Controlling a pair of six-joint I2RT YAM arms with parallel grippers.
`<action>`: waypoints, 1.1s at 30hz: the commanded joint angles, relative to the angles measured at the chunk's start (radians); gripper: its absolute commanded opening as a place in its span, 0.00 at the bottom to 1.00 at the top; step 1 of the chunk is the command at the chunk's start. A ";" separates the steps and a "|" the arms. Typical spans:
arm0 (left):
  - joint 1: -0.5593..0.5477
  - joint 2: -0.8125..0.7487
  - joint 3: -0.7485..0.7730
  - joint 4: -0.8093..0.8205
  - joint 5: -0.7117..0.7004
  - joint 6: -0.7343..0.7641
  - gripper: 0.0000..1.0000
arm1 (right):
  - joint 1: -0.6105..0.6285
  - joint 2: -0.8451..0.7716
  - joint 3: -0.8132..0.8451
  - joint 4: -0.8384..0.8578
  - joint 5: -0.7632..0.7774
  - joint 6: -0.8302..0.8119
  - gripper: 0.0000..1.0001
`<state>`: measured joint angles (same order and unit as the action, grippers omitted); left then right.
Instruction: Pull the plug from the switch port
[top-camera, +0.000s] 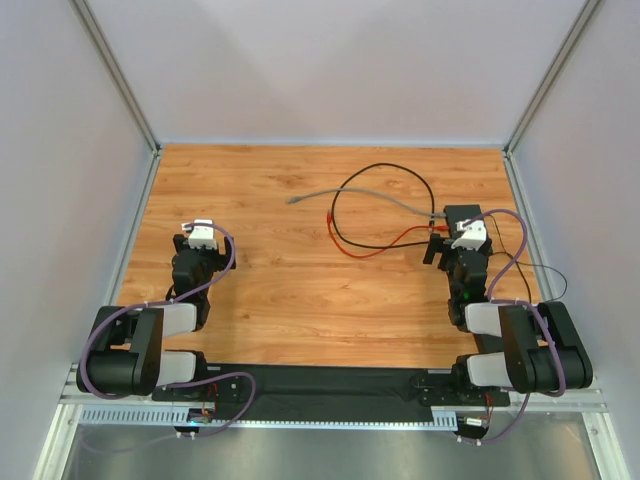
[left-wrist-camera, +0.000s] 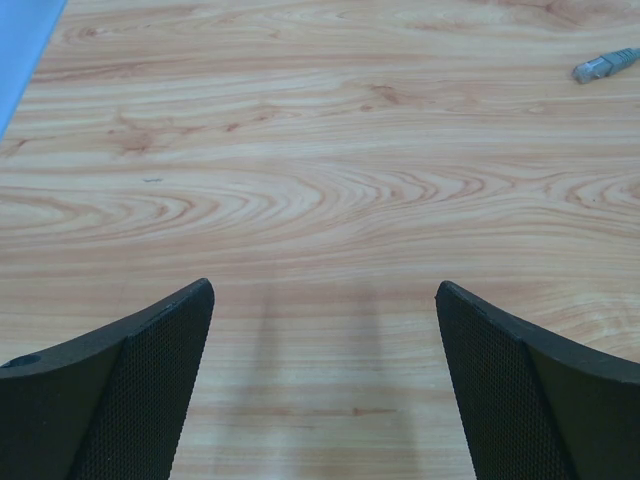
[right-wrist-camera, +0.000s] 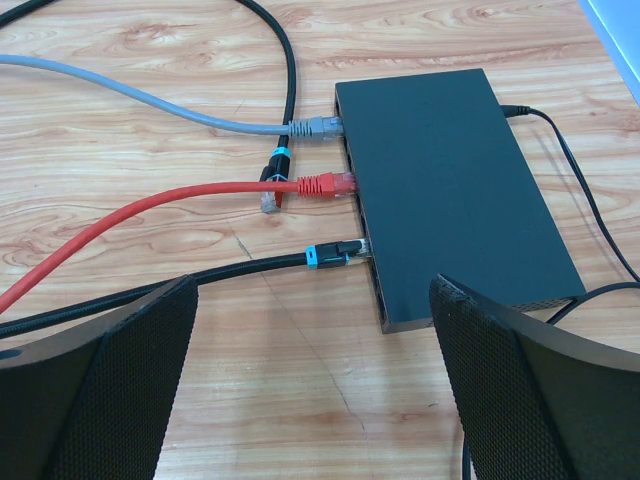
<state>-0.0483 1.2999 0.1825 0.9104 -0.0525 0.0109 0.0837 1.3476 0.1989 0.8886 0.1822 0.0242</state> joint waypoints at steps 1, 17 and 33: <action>0.001 -0.008 0.020 0.068 0.029 0.031 1.00 | -0.002 0.001 0.030 0.066 0.022 -0.020 1.00; -0.077 -0.301 0.190 -0.326 -0.078 -0.079 1.00 | -0.019 -0.125 0.157 -0.316 0.025 0.012 1.00; -0.274 -0.219 0.506 -0.454 0.281 -0.637 1.00 | -0.021 -0.255 0.430 -0.974 0.096 0.293 1.00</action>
<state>-0.3008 1.0660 0.5861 0.5034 0.1097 -0.5034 0.0685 1.0763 0.5423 0.1287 0.3008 0.2180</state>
